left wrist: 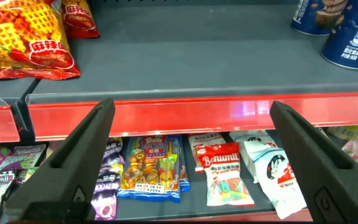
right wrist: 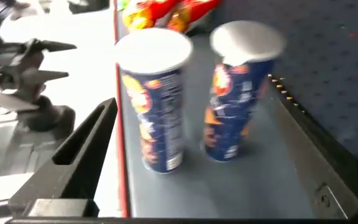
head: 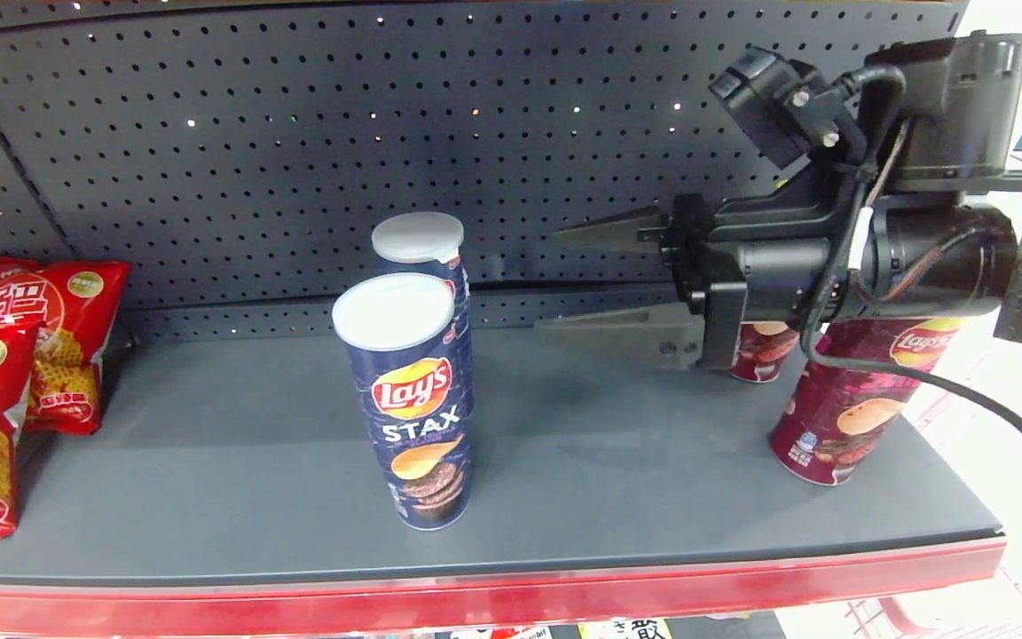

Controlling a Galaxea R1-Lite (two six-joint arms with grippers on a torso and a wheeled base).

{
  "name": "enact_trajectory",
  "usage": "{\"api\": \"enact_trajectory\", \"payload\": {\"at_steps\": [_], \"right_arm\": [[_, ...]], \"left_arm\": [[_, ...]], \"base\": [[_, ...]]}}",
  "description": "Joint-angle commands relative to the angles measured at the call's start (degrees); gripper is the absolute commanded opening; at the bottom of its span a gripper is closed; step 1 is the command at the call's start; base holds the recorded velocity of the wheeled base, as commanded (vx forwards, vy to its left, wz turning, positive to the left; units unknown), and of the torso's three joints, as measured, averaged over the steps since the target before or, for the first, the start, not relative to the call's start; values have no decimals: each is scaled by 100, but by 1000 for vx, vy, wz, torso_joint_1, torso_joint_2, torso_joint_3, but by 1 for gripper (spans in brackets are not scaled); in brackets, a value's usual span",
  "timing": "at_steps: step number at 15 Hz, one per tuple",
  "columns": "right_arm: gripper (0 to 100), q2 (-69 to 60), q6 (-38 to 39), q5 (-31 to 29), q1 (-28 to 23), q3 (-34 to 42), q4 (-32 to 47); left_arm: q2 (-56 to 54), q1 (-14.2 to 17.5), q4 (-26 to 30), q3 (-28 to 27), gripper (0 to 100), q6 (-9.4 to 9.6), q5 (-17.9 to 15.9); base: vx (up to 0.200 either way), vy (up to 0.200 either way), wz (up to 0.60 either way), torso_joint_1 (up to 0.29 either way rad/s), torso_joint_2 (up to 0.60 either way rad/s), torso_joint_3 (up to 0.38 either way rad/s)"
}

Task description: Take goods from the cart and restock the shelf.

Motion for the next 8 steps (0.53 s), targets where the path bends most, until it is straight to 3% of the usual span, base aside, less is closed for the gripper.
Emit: {"api": "enact_trajectory", "payload": {"at_steps": [1,8], "right_arm": [[100,56,-12,2,139,116,4],[100,716,-250,29,385,151,4]], "left_arm": [[8,7,-1,1,100,-1,0],[8,-2,-1,1,100,-1,0]], "base": [[0,0,0,0,0,0],[0,0,0,0,0,0]]}}
